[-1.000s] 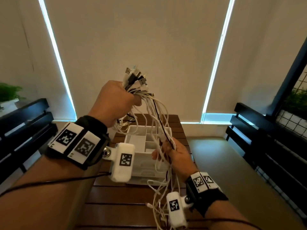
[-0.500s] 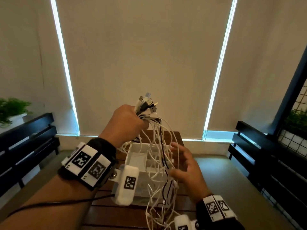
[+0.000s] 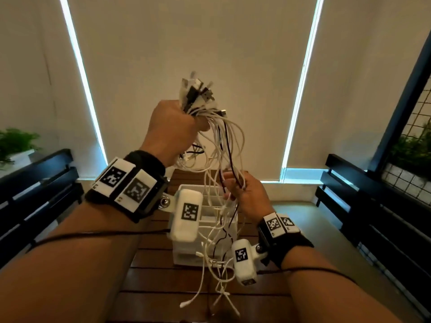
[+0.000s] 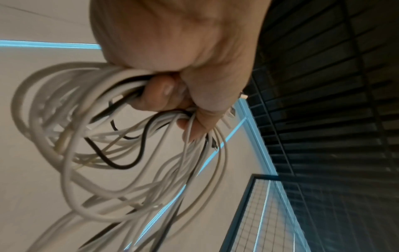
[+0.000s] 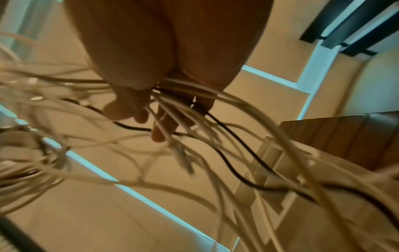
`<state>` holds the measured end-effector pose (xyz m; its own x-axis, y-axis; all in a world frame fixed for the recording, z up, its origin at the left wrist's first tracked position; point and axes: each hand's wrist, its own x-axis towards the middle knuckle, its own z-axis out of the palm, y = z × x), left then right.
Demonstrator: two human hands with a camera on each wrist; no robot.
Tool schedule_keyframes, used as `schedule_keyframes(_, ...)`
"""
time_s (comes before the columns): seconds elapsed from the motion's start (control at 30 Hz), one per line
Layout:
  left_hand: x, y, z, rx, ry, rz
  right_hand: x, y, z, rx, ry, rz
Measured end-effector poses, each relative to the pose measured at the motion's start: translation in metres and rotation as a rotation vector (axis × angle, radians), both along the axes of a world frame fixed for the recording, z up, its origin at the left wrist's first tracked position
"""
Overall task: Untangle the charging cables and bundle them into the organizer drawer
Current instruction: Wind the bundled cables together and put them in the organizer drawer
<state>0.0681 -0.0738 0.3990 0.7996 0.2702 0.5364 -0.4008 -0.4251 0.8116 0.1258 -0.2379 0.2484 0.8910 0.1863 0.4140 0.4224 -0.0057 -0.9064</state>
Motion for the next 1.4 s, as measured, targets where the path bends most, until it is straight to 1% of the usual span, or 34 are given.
schedule_keyframes(0.07, 0.002, 0.004, -0.001, -0.111, 0.016, 0.032, -0.002, -0.009, -0.014, 0.015, 0.008, -0.075)
schedule_keyframes(0.1, 0.002, 0.006, -0.002, -0.139, 0.031, 0.043, -0.004, -0.011, -0.02, 0.017, 0.017, -0.084)
schedule_keyframes(0.13, 0.003, 0.008, -0.003, -0.143, 0.043, 0.049, -0.005, -0.013, -0.026, 0.0, 0.034, -0.074)
schedule_keyframes(0.27, 0.005, 0.01, -0.005, -0.146, 0.061, 0.069, -0.006, -0.018, -0.049, -0.169, 0.114, -0.075)
schedule_keyframes(0.33, 0.006, 0.014, 0.0, -0.15, 0.058, 0.072, -0.01, -0.022, -0.06, -0.194, 0.193, -0.076)
schedule_keyframes(0.4, 0.006, 0.018, 0.003, -0.114, 0.084, 0.044, -0.016, -0.027, -0.065, -0.215, 0.226, -0.065)
schedule_keyframes(0.43, 0.005, 0.018, 0.005, -0.085, 0.103, 0.029, -0.019, -0.029, -0.062, -0.195, 0.221, -0.037)
schedule_keyframes(0.47, 0.003, 0.018, 0.005, -0.052, 0.116, 0.023, -0.022, -0.031, -0.057, -0.127, 0.227, -0.017)
schedule_keyframes(0.5, 0.002, 0.018, 0.005, -0.012, 0.119, 0.025, -0.025, -0.032, -0.048, -0.006, 0.22, 0.003)
schedule_keyframes(0.53, 0.001, 0.016, 0.005, 0.036, 0.113, 0.032, -0.028, -0.033, -0.038, 0.079, 0.182, 0.003)
schedule_keyframes(0.57, 0.0, 0.013, 0.003, 0.086, 0.106, 0.037, -0.03, -0.034, -0.026, 0.119, 0.108, -0.002)
schedule_keyframes(0.63, -0.002, 0.007, 0.0, 0.152, 0.084, 0.031, -0.036, -0.026, -0.001, 0.057, -0.016, -0.018)
schedule_keyframes(0.67, -0.002, 0.003, -0.001, 0.162, 0.078, 0.02, -0.035, -0.019, 0.008, 0.027, -0.038, -0.018)
schedule_keyframes(0.77, -0.005, -0.007, 0.0, 0.154, 0.067, -0.036, -0.03, 0.006, 0.029, 0.019, -0.012, 0.075)
schedule_keyframes(0.83, -0.008, -0.01, 0.003, 0.19, 0.066, -0.074, -0.026, 0.018, 0.034, -0.056, -0.047, 0.113)
schedule_keyframes(0.9, -0.012, -0.011, 0.006, 0.248, 0.073, -0.099, -0.025, 0.028, 0.032, -0.058, -0.091, 0.141)
schedule_keyframes(0.93, -0.013, -0.01, 0.007, 0.265, 0.074, -0.107, -0.026, 0.031, 0.029, -0.02, -0.079, 0.158)
schedule_keyframes(1.0, -0.014, -0.007, 0.008, 0.27, 0.072, -0.11, -0.024, 0.034, 0.022, 0.019, 0.003, 0.161)
schedule_keyframes(1.07, -0.016, -0.001, 0.01, 0.248, 0.046, -0.097, -0.021, 0.033, 0.015, -0.002, 0.084, 0.187)
schedule_keyframes(1.17, -0.018, 0.01, 0.018, 0.102, -0.011, -0.084, -0.022, 0.023, 0.006, -0.035, 0.128, 0.259)
schedule_keyframes(1.27, -0.019, 0.017, 0.026, -0.022, -0.034, -0.068, -0.023, 0.014, -0.003, -0.011, 0.158, 0.214)
schedule_keyframes(1.33, -0.02, 0.017, 0.026, -0.046, -0.037, -0.087, -0.023, 0.01, -0.007, -0.094, 0.132, 0.158)
schedule_keyframes(1.4, -0.019, 0.015, 0.022, -0.06, -0.033, -0.082, -0.025, 0.007, -0.015, -0.221, 0.107, 0.133)
